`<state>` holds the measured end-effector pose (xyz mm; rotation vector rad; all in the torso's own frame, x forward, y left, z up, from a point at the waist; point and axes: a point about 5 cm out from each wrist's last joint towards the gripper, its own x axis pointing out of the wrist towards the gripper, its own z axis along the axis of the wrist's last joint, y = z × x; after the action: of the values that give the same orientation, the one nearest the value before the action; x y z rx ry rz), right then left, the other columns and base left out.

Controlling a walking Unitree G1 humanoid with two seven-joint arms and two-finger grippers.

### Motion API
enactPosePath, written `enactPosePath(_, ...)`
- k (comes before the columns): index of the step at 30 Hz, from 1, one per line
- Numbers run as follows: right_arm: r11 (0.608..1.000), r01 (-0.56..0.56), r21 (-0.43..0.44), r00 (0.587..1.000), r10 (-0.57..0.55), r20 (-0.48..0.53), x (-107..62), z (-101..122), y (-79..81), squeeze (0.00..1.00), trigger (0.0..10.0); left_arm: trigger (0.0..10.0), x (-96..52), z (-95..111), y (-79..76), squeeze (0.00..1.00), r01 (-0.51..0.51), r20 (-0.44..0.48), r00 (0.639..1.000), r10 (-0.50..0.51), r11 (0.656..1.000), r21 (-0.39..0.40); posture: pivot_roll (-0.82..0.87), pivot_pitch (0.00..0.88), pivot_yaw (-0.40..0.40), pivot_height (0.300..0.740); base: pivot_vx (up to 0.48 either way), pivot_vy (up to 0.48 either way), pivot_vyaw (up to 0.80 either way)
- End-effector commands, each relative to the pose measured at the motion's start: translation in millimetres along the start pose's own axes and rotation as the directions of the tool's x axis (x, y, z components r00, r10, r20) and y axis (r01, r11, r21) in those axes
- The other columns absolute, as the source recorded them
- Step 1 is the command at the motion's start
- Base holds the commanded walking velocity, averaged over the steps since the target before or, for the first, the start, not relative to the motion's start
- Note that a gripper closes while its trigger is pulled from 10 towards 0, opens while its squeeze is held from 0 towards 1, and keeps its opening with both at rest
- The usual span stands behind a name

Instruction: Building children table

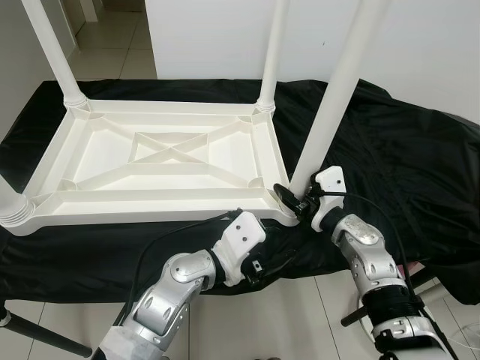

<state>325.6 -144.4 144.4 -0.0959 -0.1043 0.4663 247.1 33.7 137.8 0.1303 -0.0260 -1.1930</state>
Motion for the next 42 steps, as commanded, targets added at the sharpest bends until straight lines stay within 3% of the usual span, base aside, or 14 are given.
enactPosePath(1, 0.998, 0.059, -0.003, 0.997, -0.060, -0.047, -1.8, -8, 5.4, 0.00, 10.0, 10.0, 1.6, -1, 0.1, 0.00, -0.011, -0.009, 1.000, 0.011, 1.000, -0.007, -0.08, 0.078, -0.027, 0.740, 0.000, 0.000, 0.00)
enactPosePath(6, 0.991, 0.131, 0.001, 0.990, -0.130, -0.045, -0.6, -6, 9.9, 0.00, 10.0, 10.0, 2.0, -1, -0.3, 0.00, -0.008, -0.009, 1.000, 0.008, 1.000, -0.009, -0.08, 0.081, -0.025, 0.740, 0.000, 0.000, 0.00)
enactPosePath(9, 0.954, 0.289, 0.075, 0.957, -0.288, -0.026, 0.0, 0, 10.1, 0.00, 10.0, 10.0, 1.8, -1, -0.8, 0.00, -0.007, -0.009, 1.000, 0.006, 1.000, -0.012, -0.08, 0.082, -0.027, 0.740, 0.000, 0.000, 0.00)
enactPosePath(14, 0.927, 0.359, 0.106, 0.933, -0.360, -0.018, -0.3, 5, 12.8, 0.00, 10.0, 10.0, 1.3, -2, -0.7, 0.00, -0.008, -0.011, 1.000, 0.008, 1.000, -0.013, -0.08, 0.083, -0.029, 0.740, 0.000, 0.000, 0.00)
enactPosePath(16, 0.868, 0.483, 0.118, 0.875, -0.484, -0.021, -2.8, 7, 15.0, 0.00, 10.0, 10.0, 0.8, -3, -0.5, 0.00, -0.013, -0.013, 1.000, 0.012, 1.000, -0.015, -0.07, 0.083, -0.034, 0.740, 0.000, 0.000, 0.00)
enactPosePath(17, 0.868, 0.483, 0.118, 0.875, -0.484, -0.021, -2.8, 7, 15.0, 0.00, 10.0, 10.0, 0.8, -3, -0.5, 0.00, -0.013, -0.013, 1.000, 0.012, 1.000, -0.015, -0.07, 0.083, -0.034, 0.740, 0.000, 0.000, 0.00)
enactPosePath(20, 0.782, 0.608, 0.136, 0.792, -0.610, -0.038, -5.7, 7, 21.1, 0.00, 10.0, 10.0, 1.3, -3, -1.0, 0.00, -0.018, -0.012, 1.000, 0.017, 1.000, -0.017, -0.07, 0.083, -0.038, 0.740, 0.000, 0.000, 0.00)
enactPosePath(30, 0.795, 0.590, 0.140, 0.805, -0.593, -0.023, -2.3, 13, 22.3, 0.00, 10.0, 10.0, 3.3, -2, -1.8, 0.00, -0.023, -0.006, 1.000, 0.023, 1.000, -0.022, -0.07, 0.081, -0.044, 0.740, 0.000, 0.000, 0.00)
enactPosePath(31, 0.795, 0.588, 0.147, 0.805, -0.593, -0.017, -3.3, 13, 20.2, 1.00, 10.0, 10.0, 3.3, -2, -1.1, 0.00, -0.026, -0.004, 1.000, 0.026, 0.999, -0.021, -0.07, 0.080, -0.043, 0.740, 0.000, 0.000, 0.00)
enactPosePath(35, 0.804, 0.569, 0.171, 0.814, -0.581, 0.024, -4.6, 19, 16.8, 1.00, 10.0, 10.0, 4.1, 7, 3.6, 0.00, -0.050, 0.058, 0.997, 0.055, 0.995, -0.082, -0.07, 0.079, -0.045, 0.740, 0.000, 0.000, 0.00)
enactPosePath(40, 0.819, 0.547, 0.173, 0.826, -0.561, 0.047, -6.1, 22, 16.2, 1.00, 10.0, 10.0, 2.9, 6, 6.7, 0.00, -0.058, 0.043, 0.997, 0.060, 0.997, -0.055, -0.07, 0.081, -0.045, 0.740, 0.000, 0.000, 0.00)
enactPosePath(42, 0.843, 0.509, 0.174, 0.848, -0.526, 0.062, -8.9, 21, 16.0, 1.00, 10.0, 10.0, 2.0, 7, 8.5, 0.00, -0.063, 0.042, 0.997, 0.065, 0.997, -0.050, -0.07, 0.081, -0.045, 0.740, 0.000, 0.000, 0.00)
